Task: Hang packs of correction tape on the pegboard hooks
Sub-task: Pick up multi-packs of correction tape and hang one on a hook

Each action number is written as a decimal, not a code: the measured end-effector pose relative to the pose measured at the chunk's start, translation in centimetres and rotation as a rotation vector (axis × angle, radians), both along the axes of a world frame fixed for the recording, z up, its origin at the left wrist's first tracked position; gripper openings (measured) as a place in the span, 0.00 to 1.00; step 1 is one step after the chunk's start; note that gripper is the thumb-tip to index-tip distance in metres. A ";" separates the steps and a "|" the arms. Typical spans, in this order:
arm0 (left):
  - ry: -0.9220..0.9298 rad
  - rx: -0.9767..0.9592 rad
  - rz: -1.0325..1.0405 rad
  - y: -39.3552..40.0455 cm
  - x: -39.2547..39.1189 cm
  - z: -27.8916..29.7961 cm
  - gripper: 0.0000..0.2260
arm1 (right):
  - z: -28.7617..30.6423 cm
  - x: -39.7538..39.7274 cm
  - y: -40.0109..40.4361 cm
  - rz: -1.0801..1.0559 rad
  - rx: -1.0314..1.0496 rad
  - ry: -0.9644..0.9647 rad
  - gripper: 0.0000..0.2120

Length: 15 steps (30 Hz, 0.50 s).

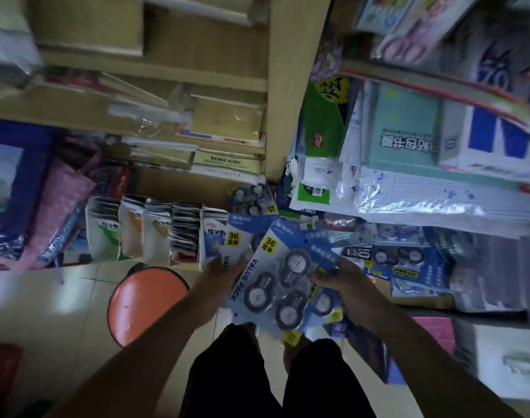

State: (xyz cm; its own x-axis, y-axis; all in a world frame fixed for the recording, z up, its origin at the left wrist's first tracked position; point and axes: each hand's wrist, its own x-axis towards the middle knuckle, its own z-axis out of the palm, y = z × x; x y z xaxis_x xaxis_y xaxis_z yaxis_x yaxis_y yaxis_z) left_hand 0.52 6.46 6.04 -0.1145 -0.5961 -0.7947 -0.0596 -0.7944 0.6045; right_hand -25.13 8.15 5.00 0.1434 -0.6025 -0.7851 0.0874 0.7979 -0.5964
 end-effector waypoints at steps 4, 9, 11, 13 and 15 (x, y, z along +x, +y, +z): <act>0.034 -0.046 -0.089 -0.1 -1.4 1.0 0.20 | 1.0 1.8 -1.4 -0.081 -0.119 0.185 0.06; 0.154 0.023 -0.018 0.6 -1.6 -1.1 0.24 | 0.7 5.8 -2.0 -0.119 -0.018 0.089 0.06; 0.189 0.062 0.107 1.1 -0.7 -2.0 0.19 | -0.2 6.9 -2.0 -0.074 0.003 0.039 0.06; 0.220 0.083 0.218 1.5 0.5 -2.8 0.18 | -1.5 8.5 -1.9 -0.065 0.027 -0.015 0.09; 0.234 0.047 0.201 1.9 1.6 -3.5 0.23 | -2.9 10.2 -2.1 -0.035 0.044 -0.064 0.14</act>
